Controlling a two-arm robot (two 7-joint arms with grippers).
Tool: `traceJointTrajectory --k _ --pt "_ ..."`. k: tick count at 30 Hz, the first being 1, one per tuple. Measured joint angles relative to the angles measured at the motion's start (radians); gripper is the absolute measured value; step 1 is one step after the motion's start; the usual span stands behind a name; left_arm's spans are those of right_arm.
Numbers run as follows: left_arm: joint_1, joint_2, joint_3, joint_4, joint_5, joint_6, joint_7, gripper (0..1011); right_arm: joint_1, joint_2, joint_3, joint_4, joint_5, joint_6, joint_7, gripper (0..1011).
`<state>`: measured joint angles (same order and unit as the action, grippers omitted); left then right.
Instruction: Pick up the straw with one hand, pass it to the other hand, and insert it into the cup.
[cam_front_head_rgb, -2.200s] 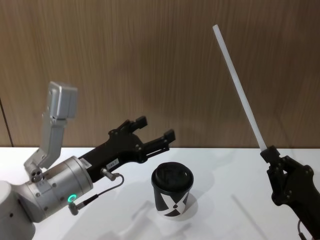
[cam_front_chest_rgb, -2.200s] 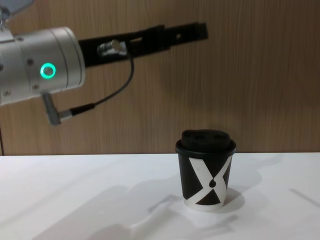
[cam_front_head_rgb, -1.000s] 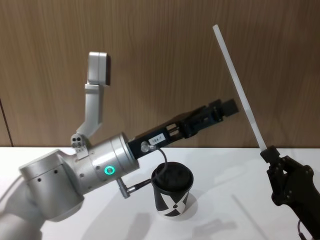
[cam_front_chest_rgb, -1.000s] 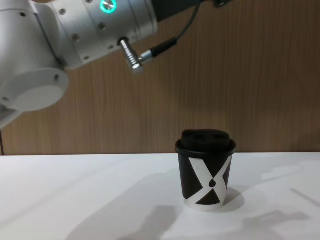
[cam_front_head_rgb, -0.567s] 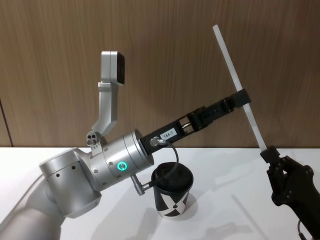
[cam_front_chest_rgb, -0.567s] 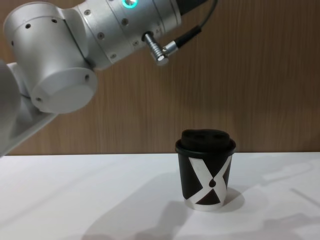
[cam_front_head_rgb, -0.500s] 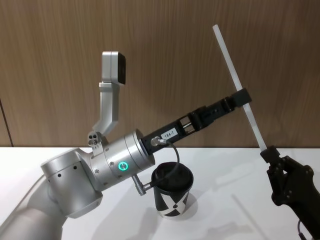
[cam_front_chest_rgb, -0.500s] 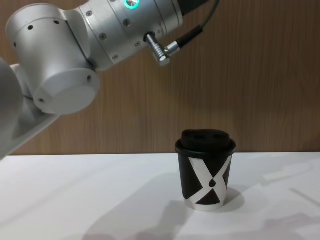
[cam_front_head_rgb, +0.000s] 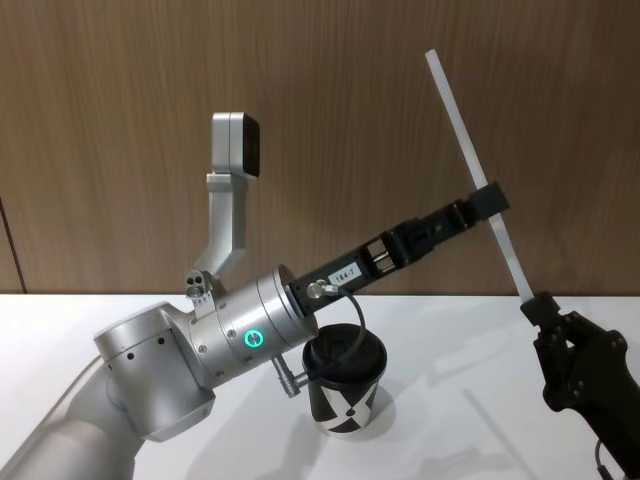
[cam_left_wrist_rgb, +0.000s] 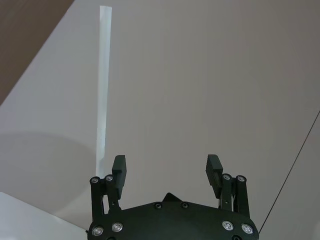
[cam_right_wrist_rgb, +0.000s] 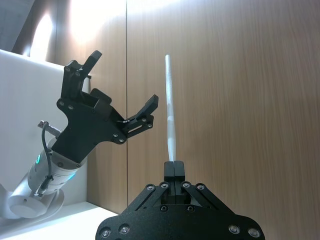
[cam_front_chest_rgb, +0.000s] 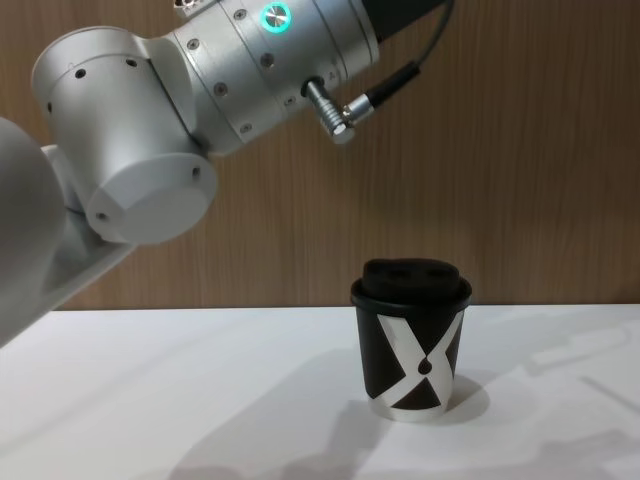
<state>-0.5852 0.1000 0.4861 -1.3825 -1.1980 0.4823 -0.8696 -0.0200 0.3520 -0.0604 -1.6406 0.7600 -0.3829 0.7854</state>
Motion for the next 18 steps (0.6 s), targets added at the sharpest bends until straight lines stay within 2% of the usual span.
traceJointTrajectory --k 18 --pt "-0.010 0.014 0.024 0.017 0.015 -0.037 -0.019 1000 0.000 0.000 0.000 0.000 0.000 0.000 0.000 0"
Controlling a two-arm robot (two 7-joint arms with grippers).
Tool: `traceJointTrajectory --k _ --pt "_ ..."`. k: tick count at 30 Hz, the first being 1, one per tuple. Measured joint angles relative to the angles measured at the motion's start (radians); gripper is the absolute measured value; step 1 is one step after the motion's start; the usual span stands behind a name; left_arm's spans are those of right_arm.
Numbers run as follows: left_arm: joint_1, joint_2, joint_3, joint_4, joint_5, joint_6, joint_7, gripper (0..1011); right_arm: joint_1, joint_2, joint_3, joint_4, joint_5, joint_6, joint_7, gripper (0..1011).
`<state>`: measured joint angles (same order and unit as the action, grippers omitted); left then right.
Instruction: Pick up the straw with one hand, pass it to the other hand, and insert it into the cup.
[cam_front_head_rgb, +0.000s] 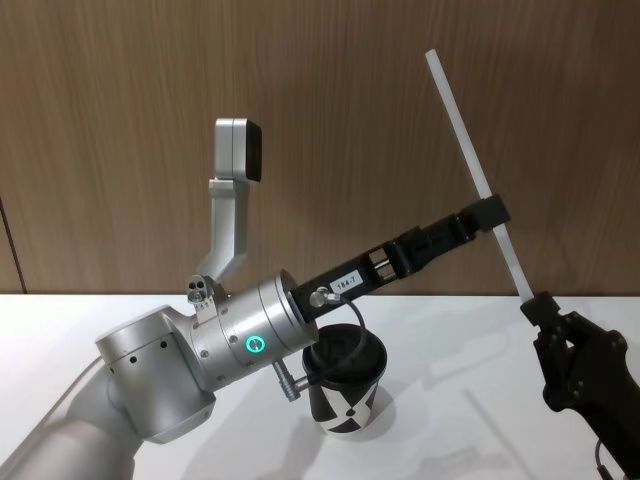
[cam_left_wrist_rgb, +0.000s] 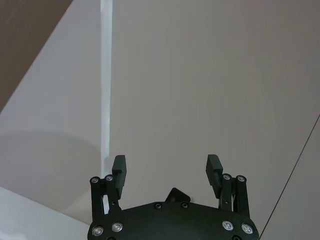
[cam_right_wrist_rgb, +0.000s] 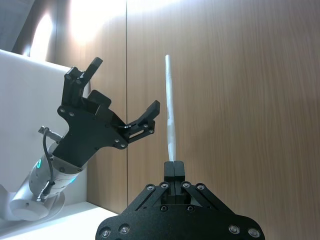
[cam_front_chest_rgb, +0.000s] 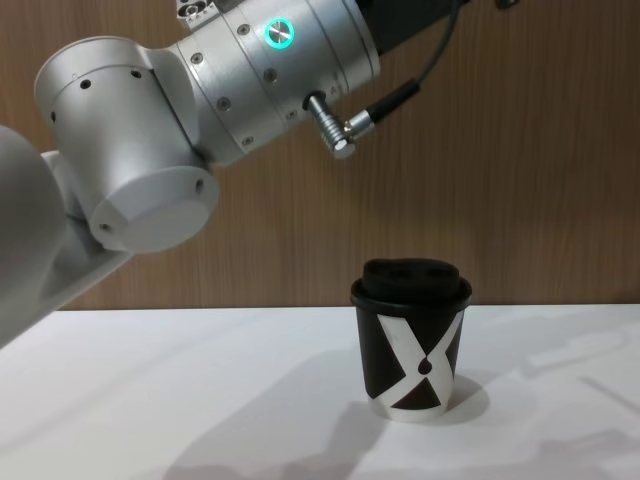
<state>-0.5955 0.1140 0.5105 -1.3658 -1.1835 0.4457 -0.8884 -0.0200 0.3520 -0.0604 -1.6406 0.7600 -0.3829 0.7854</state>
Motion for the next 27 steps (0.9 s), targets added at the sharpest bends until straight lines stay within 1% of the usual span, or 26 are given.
traceJointTrajectory --k 13,27 --pt "-0.009 0.012 0.013 0.013 0.018 -0.030 0.006 1000 0.000 0.000 0.000 0.000 0.000 0.000 0.000 0" --pt "-0.031 -0.006 0.026 0.044 0.012 -0.039 0.025 1000 0.000 0.000 0.000 0.000 0.000 0.000 0.000 0"
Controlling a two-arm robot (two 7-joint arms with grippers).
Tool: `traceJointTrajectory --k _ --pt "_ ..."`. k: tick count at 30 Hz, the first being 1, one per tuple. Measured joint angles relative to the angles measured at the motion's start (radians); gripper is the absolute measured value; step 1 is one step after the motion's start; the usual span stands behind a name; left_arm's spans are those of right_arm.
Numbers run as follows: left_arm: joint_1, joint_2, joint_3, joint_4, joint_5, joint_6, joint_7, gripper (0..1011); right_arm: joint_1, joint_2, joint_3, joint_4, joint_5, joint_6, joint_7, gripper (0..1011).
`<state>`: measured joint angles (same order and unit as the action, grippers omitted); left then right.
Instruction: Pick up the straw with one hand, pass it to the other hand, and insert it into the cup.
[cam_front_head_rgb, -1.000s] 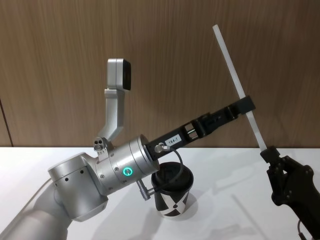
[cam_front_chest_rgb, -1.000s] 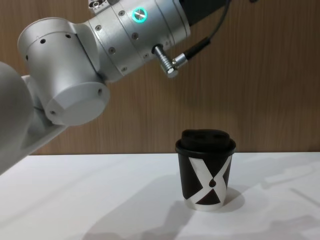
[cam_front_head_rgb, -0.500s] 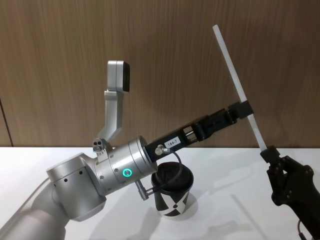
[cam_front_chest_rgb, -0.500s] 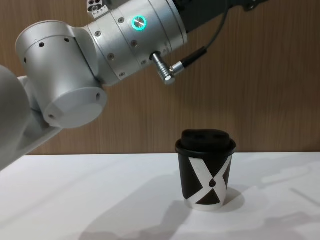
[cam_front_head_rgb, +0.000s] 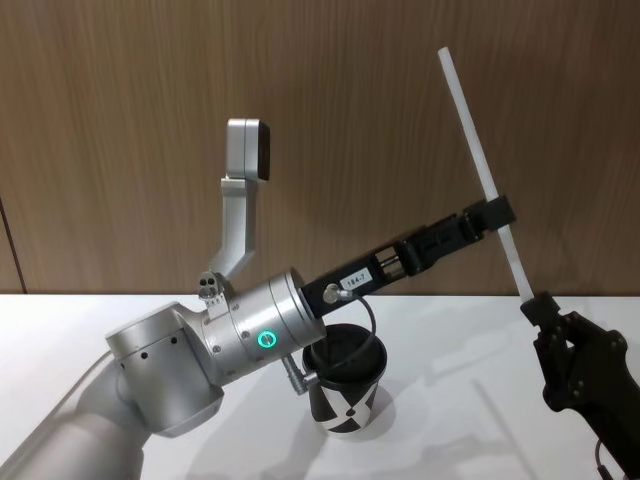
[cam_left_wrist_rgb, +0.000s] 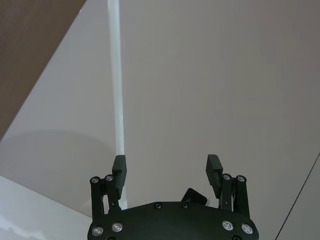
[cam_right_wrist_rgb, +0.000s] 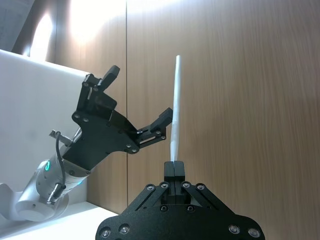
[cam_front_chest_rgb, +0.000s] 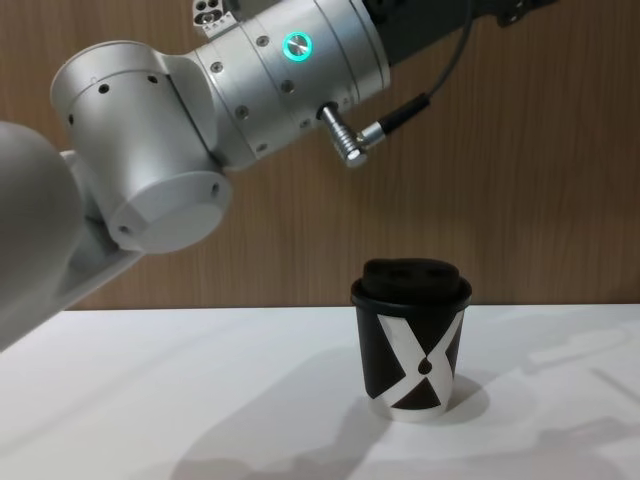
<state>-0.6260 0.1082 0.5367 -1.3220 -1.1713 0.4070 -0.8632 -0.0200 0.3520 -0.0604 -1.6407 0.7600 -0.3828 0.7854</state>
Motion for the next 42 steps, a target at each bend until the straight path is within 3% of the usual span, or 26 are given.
traceJointTrajectory --k 26,42 --pt "-0.029 0.005 0.015 0.053 -0.016 -0.011 0.010 1000 0.000 0.000 0.000 0.000 0.000 0.000 0.000 0" --pt "-0.053 -0.015 0.042 0.093 -0.019 -0.021 0.002 1000 0.000 0.000 0.000 0.000 0.000 0.000 0.000 0"
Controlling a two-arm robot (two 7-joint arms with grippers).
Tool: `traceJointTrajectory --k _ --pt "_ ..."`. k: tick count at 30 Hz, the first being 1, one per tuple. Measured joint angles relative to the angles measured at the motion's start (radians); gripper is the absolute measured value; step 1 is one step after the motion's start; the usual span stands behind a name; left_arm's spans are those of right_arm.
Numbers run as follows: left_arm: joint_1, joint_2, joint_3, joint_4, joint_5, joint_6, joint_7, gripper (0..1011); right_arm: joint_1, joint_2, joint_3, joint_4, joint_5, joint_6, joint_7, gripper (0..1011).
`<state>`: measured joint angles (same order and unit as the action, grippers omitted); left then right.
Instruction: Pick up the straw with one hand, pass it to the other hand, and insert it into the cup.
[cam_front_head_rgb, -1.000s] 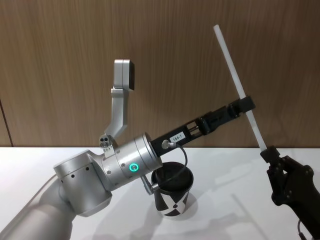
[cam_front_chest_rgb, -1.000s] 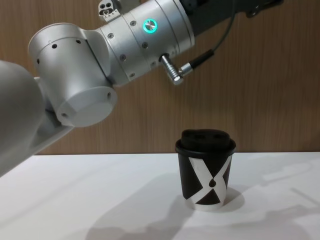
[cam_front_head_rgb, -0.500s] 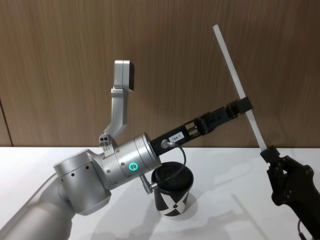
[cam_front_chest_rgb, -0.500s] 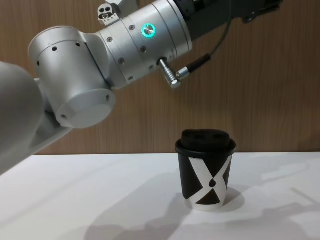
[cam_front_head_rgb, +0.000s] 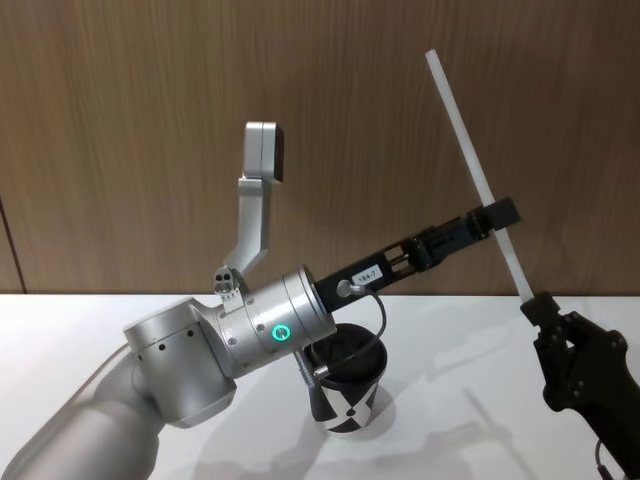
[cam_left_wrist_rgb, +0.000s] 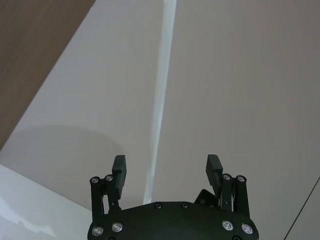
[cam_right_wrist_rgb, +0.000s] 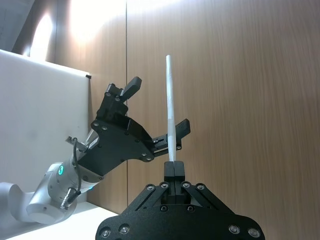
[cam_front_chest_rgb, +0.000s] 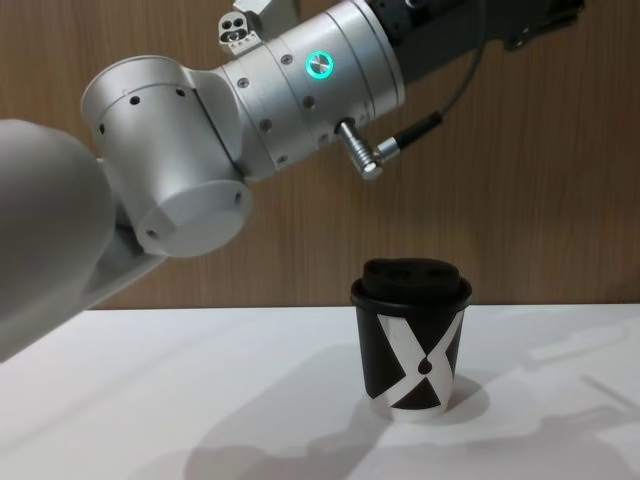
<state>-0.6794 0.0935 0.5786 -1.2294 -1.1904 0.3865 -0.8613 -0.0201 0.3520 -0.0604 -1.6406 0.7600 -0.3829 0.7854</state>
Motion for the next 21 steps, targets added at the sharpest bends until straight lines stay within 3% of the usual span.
traceJointTrajectory --k 9,21 --pt "-0.007 -0.007 0.005 0.016 -0.002 -0.012 0.007 997 0.000 0.000 0.000 0.000 0.000 0.000 0.000 0" --pt "-0.012 -0.012 0.009 0.028 -0.004 -0.020 0.014 692 0.000 0.000 0.000 0.000 0.000 0.000 0.000 0"
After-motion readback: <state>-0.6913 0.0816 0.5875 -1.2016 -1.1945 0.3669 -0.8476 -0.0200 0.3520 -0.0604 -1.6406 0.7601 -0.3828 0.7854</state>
